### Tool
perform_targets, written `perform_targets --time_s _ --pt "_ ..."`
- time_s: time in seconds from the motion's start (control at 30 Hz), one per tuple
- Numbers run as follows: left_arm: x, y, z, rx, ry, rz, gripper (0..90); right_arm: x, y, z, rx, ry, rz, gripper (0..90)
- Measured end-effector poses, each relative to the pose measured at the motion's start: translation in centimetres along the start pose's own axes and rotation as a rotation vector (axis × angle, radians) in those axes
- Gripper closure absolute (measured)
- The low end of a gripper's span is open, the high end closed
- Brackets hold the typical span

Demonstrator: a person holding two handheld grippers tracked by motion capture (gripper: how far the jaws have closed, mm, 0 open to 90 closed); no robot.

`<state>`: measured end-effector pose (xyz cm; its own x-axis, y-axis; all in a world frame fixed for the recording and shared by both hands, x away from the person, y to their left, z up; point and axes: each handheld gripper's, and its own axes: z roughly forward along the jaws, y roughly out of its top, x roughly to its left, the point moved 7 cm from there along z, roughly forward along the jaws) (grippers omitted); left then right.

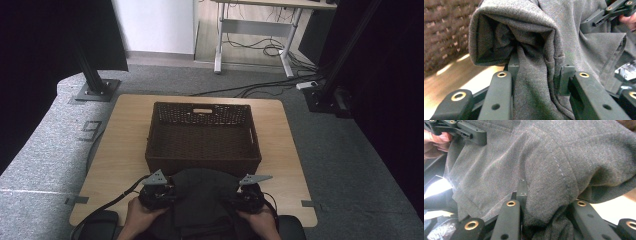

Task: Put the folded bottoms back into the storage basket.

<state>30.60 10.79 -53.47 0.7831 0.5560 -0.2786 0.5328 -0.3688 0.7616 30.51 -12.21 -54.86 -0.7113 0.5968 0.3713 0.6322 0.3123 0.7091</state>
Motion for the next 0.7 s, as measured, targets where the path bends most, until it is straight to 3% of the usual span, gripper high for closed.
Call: perform_targets --time_s 0.57,0.7 --pt "-0.6 4.7 -2.8 -0.107 -0.017 0.056 66.0 1.5 4.4 -3.7 -0.125 -0.025 -0.112 73.1" --pt "-0.7 5.8 -3.2 -0.131 -0.041 0.052 75.0 1.4 5.3 -4.0 -0.142 -0.033 -0.123 73.7"
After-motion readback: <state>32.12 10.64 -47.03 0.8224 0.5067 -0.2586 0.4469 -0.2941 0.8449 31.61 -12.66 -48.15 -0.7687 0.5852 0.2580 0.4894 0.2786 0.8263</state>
